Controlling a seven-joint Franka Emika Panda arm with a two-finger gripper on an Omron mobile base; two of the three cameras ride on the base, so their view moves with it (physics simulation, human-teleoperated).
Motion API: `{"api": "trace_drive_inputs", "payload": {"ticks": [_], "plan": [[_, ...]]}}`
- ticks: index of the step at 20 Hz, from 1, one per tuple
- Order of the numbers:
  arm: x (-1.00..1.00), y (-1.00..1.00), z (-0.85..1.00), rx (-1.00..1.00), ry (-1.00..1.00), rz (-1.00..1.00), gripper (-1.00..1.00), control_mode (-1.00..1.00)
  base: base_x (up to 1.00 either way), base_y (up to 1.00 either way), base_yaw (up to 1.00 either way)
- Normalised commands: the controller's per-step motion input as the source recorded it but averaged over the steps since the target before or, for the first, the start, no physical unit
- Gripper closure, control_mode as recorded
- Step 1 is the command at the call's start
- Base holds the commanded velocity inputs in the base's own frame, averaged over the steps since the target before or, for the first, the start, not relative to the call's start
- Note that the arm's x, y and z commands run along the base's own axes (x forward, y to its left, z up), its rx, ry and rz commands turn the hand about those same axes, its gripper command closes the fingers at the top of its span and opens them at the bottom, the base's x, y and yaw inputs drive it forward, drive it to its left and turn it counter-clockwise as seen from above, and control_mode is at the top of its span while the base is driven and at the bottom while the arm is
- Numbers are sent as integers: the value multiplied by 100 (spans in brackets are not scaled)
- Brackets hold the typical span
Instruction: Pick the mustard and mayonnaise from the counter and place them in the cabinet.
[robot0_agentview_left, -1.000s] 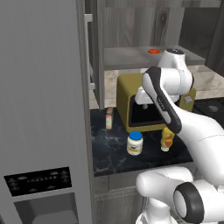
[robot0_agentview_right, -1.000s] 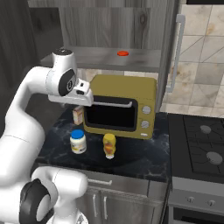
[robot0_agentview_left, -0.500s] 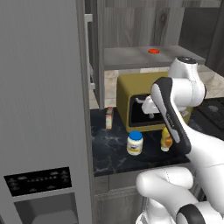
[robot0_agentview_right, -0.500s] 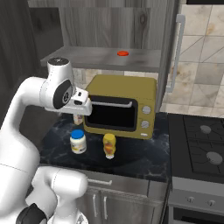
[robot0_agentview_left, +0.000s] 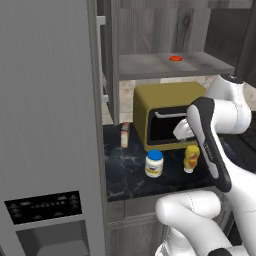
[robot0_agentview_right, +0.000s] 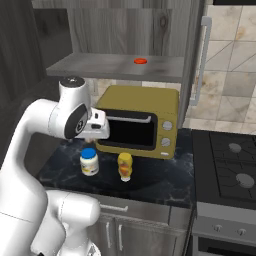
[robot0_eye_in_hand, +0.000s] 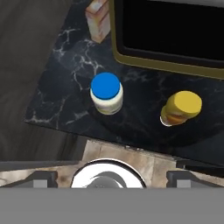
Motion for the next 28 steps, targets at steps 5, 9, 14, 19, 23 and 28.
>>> {"api": "trace_drive_inputs", "payload": {"ticks": [5,9,14,19,23,28], "plan": [[-7,-26,0,0,-2,17,-100,-100,0,0,0],[-2,-27,-7,0,-2,16,-100,-100,0,0,0],[-2,-20,-18,0,-5,14,-100,-100,0,0,0],[0,-14,-25,0,-7,10,-100,-100,0,0,0],[0,-19,-17,0,-6,10,-100,-100,0,0,0],[0,-25,-9,0,-5,10,-100,-100,0,0,0]]}}
